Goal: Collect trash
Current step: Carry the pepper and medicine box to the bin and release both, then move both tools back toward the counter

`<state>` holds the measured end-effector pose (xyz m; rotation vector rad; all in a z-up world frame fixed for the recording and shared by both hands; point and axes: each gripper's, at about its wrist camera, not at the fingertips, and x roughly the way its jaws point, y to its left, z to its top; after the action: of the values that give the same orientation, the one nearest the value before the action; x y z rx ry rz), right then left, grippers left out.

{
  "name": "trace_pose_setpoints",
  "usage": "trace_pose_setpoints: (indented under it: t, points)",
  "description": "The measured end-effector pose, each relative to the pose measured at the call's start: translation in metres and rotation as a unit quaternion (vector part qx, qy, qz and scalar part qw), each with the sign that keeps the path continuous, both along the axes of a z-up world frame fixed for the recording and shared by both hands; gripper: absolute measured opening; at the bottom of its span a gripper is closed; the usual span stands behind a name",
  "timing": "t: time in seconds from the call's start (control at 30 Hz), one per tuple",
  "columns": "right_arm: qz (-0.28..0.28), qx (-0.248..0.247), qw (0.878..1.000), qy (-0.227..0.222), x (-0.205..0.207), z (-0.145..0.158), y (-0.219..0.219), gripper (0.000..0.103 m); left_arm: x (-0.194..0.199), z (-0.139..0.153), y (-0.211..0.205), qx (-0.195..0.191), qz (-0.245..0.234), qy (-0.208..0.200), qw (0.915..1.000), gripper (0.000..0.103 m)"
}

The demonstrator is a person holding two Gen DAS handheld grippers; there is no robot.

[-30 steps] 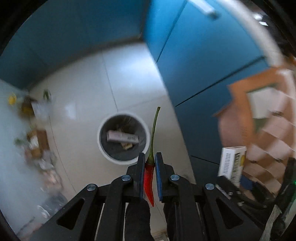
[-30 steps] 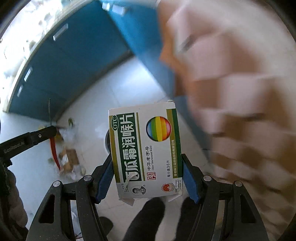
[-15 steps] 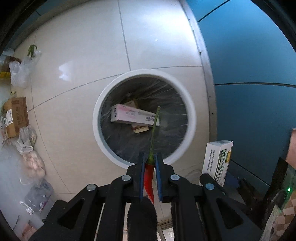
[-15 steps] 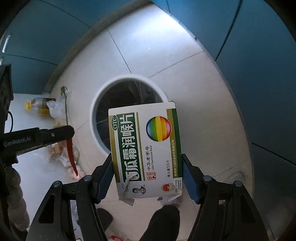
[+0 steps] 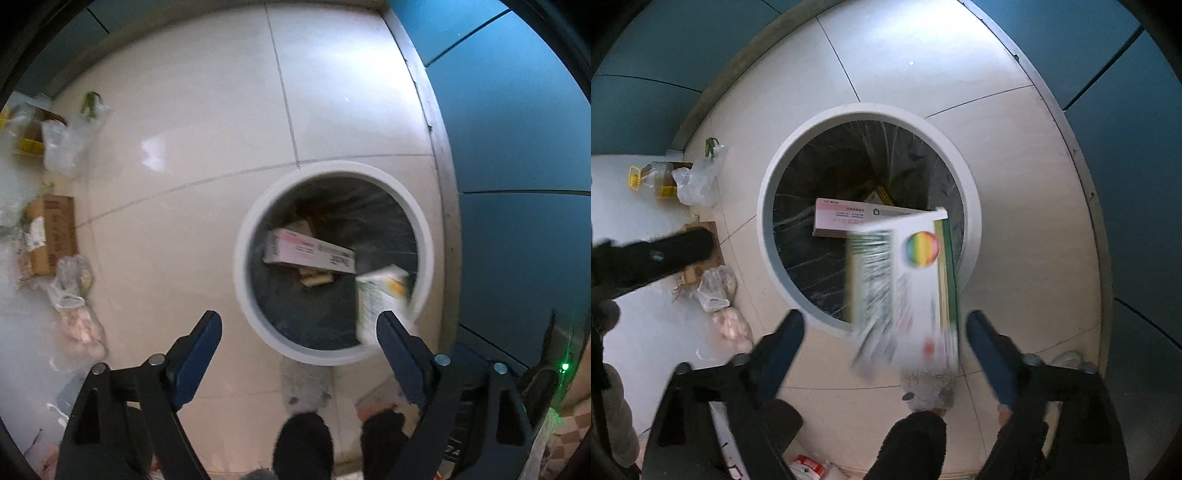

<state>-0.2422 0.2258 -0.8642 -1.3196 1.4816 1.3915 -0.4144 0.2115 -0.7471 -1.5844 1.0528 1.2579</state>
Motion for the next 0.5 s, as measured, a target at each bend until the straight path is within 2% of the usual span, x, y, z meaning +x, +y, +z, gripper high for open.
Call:
trace_pose_setpoints:
  t: [0.07,0.33,0.5]
  points:
    - [0.004,0.000,1.000,-0.012,0.001,0.001,-0.003,0.103,-0.003,0.005,-0.004,0.003,-0.007,0.026,0.9996,0.103]
    - [0.013,0.023,0.998,-0.052,-0.001,0.017,-0.006,0.103,-0.015,0.034,-0.020,0.048,-0.001,0.100,0.9938,0.103]
    - [0.019,0.043,0.997,-0.066,-0.001,0.044,-0.008,0.103,-0.013,0.056,-0.032,0.049,-0.001,0.113,0.9924,0.103]
